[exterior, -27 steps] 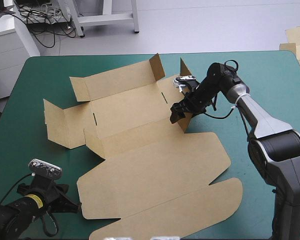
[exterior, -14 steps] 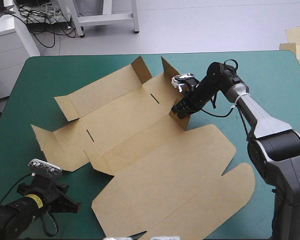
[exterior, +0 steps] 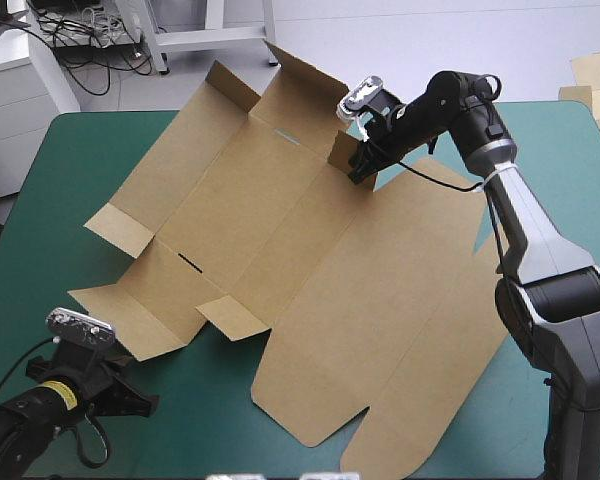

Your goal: Fold the box

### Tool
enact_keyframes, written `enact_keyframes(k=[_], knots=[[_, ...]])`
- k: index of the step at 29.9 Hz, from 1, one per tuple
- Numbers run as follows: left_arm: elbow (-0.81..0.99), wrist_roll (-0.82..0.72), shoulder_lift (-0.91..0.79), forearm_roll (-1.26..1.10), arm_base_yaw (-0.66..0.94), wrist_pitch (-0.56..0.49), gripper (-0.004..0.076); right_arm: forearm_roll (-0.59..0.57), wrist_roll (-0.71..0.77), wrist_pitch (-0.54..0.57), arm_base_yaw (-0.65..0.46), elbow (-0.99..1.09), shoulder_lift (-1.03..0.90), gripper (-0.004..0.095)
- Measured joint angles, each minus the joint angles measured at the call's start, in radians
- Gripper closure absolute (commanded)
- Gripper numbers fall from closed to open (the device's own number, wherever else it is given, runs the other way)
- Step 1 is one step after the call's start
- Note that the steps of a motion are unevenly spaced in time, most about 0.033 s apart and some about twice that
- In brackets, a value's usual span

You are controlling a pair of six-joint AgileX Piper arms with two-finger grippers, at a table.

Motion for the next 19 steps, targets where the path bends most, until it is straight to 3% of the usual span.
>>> enact_keyframes(k=[9,19], knots=[[-0.225,0.003,0.0,0.024,0.0,0.014,0.0734,-0.005,-0.068,0.0,0.041,-0.025,0.0,0.0928],[-0.245,0.003,0.0,0.056,0.0,0.071,0.0734,-0.023,-0.231,0.001,0.174,-0.025,0.0,0.0929]])
